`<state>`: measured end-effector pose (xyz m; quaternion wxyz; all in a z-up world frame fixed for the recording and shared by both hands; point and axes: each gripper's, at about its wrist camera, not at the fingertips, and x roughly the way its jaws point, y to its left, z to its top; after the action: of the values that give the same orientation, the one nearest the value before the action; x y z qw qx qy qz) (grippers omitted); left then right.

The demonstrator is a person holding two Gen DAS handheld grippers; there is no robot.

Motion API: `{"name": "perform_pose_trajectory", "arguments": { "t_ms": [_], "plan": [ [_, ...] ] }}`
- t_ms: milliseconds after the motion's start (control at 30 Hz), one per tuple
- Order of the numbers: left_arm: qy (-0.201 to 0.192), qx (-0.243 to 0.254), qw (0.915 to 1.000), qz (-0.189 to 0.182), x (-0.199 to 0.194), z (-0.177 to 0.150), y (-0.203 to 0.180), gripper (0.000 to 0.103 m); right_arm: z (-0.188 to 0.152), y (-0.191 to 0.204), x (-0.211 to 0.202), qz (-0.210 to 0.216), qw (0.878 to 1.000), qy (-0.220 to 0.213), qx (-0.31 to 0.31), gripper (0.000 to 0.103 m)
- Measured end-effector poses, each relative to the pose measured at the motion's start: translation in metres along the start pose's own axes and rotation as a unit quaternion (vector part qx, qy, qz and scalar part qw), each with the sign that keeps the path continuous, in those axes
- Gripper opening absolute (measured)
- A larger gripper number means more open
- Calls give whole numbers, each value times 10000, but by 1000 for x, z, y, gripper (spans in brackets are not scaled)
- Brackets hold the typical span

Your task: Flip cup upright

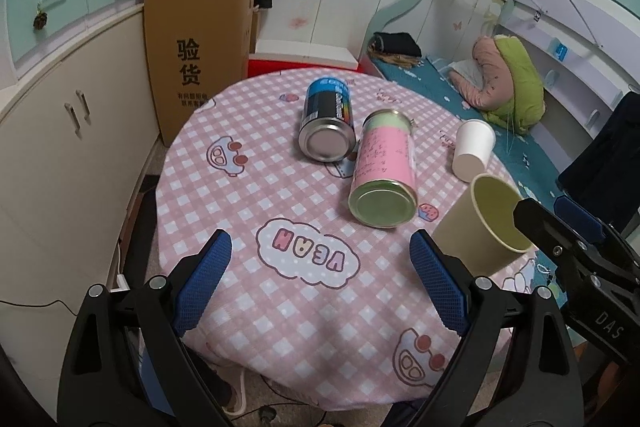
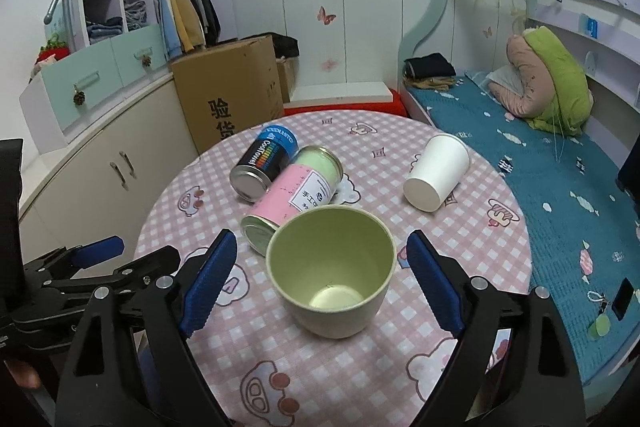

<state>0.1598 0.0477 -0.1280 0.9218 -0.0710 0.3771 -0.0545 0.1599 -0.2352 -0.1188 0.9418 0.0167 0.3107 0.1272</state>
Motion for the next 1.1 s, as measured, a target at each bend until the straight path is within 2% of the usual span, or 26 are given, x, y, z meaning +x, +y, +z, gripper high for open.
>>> {"name": "perform_pose_trajectory", "arguments": {
  "t_ms": [467, 833, 867, 900, 1100],
  "plan": [
    [-775, 285, 9964, 181, -76, -10, -20, 92, -4, 14, -87, 54, 9975, -703, -63, 85],
    [-1743, 416, 9834, 290, -151, -26, -36, 93, -16, 29, -168, 98, 9888, -1468, -248, 85],
    [-1830, 416, 9818, 294, -158, -28, -37, 93, -17, 30, -172, 90, 9881, -1516, -260, 87],
    [-1893, 411, 9806, 305, -164, -31, -36, 93, -19, 31, -179, 91, 9868, -1592, -270, 95],
    [-2334, 421, 9707, 389, -194, -43, -40, 97, -31, 36, -212, 120, 9808, -1918, -343, 95]
  ]
}}
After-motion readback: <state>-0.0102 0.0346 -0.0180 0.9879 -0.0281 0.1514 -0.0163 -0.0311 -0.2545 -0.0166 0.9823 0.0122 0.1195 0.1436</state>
